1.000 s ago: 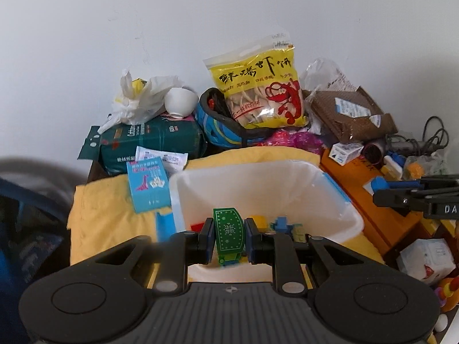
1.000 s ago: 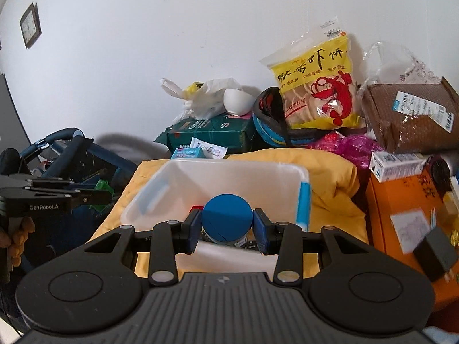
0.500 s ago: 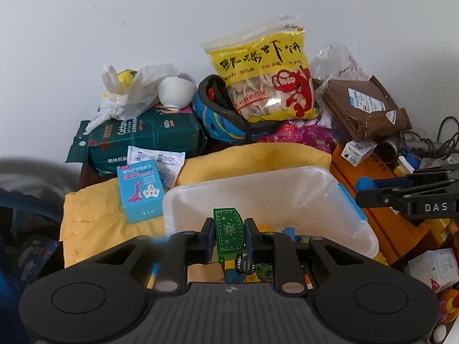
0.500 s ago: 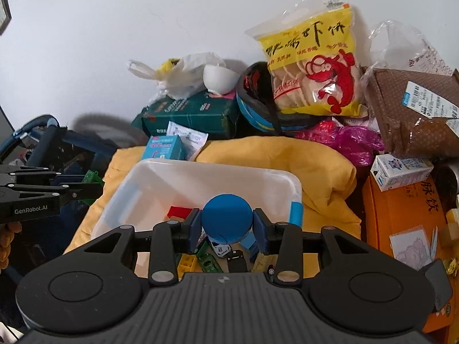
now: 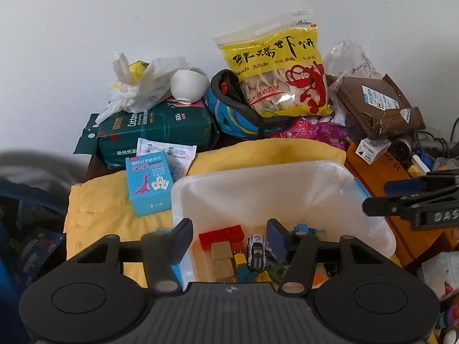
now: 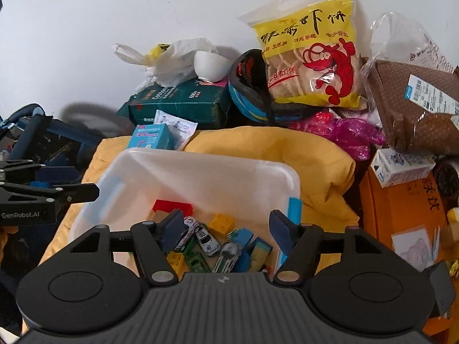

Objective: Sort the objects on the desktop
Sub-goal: 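Open both grippers to drop the block and disc into the bin, then move both grippers back down to the last toys, then grasp the black toy car with the left gripper while the right gripper grasps the small yellow cube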

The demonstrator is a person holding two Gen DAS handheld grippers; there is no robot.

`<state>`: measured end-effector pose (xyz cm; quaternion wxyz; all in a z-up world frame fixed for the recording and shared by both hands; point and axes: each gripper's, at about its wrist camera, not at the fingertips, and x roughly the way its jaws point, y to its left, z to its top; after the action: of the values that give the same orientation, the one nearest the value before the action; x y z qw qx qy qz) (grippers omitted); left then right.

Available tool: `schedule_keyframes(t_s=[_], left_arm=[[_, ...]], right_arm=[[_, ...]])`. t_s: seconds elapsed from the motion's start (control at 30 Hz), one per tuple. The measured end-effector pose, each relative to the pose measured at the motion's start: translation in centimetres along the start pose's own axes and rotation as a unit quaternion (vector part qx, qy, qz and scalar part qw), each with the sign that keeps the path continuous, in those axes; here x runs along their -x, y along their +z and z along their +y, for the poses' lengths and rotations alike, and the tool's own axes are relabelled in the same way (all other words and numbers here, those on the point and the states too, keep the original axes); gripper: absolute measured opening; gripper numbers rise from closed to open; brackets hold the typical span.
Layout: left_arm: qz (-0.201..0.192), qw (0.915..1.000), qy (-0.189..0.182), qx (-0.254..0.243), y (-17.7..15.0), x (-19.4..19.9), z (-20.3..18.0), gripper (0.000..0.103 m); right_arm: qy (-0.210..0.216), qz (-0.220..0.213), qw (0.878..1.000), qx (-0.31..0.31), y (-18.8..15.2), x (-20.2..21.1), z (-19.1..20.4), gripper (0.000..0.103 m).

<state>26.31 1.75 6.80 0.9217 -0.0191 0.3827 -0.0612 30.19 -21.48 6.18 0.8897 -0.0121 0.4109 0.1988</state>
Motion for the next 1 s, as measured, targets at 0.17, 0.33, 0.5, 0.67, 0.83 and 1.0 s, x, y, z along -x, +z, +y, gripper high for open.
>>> schedule_keyframes(t_s=[0.17, 0.33, 0.5, 0.67, 0.83, 1.0], left_arm=[[-0.047, 0.9984, -0.013, -0.027, -4.9, 2.2, -0.4, 0.060], [-0.052, 0.9958, -0.023, -0.072, -11.6, 2.3, -2.1, 0.060], [-0.008, 0.9934, -0.050, -0.103, -16.4, -1.1, -3.8, 0.060], [0.016, 0.9943, -0.052, -0.092, -17.4, -4.5, -4.1, 0.060], [0.028, 0.9947, -0.060, -0.078, -17.0, -6.6, -4.0, 0.060], [0.044, 0.9943, -0.068, -0.070, -17.4, -7.5, -3.8, 0.047]], right_arm=[[0.019, -0.038, 0.999, 0.017, -3.3, 2.2, 1.3, 0.069], [0.022, -0.084, 0.995, 0.047, -9.3, 3.5, 2.7, 0.069], [0.008, -0.036, 0.999, 0.027, -14.2, 1.8, 2.4, 0.069], [0.005, 0.000, 1.000, 0.026, -16.3, 0.7, 2.4, 0.069], [0.000, 0.018, 0.999, 0.031, -17.1, -0.3, 2.5, 0.069], [-0.008, 0.018, 0.999, 0.043, -17.2, -1.4, 3.1, 0.069]])
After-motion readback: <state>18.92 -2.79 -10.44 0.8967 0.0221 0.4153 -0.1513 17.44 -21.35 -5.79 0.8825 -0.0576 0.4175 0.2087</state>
